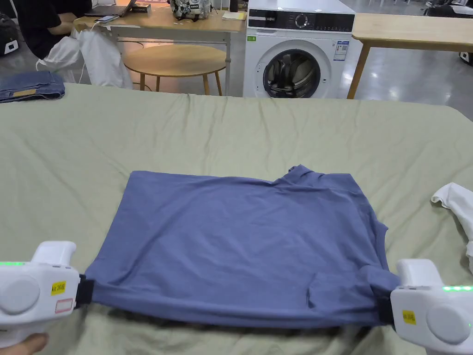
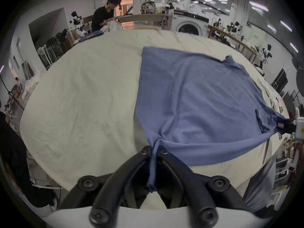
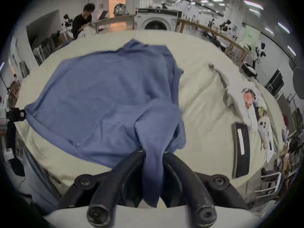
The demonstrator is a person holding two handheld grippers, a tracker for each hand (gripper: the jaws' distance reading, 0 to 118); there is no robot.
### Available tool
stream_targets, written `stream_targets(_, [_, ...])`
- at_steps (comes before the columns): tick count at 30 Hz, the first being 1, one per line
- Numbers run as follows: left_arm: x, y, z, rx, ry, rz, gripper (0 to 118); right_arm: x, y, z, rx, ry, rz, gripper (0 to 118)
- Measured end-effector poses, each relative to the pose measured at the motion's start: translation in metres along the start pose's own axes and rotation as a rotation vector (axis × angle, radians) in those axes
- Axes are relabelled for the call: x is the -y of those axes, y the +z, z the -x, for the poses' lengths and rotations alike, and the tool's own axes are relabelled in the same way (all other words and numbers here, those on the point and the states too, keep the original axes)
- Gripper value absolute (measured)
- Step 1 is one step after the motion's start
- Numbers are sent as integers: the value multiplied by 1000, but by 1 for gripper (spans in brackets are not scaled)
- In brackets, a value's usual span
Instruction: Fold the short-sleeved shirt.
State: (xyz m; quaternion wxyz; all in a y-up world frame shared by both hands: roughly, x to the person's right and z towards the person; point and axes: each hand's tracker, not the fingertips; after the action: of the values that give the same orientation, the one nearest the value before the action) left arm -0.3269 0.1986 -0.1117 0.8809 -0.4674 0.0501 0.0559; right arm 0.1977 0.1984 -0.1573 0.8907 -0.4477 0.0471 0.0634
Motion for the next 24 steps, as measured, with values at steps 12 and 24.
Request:
stream_targets(12, [-111,-39,6,9,28,-64,0,-95,-55,-6,4,-65,-53,8])
stream_targets(24, [-149,-129,4,-23,42,74,0,-141,-143,6,9,-56,56,10])
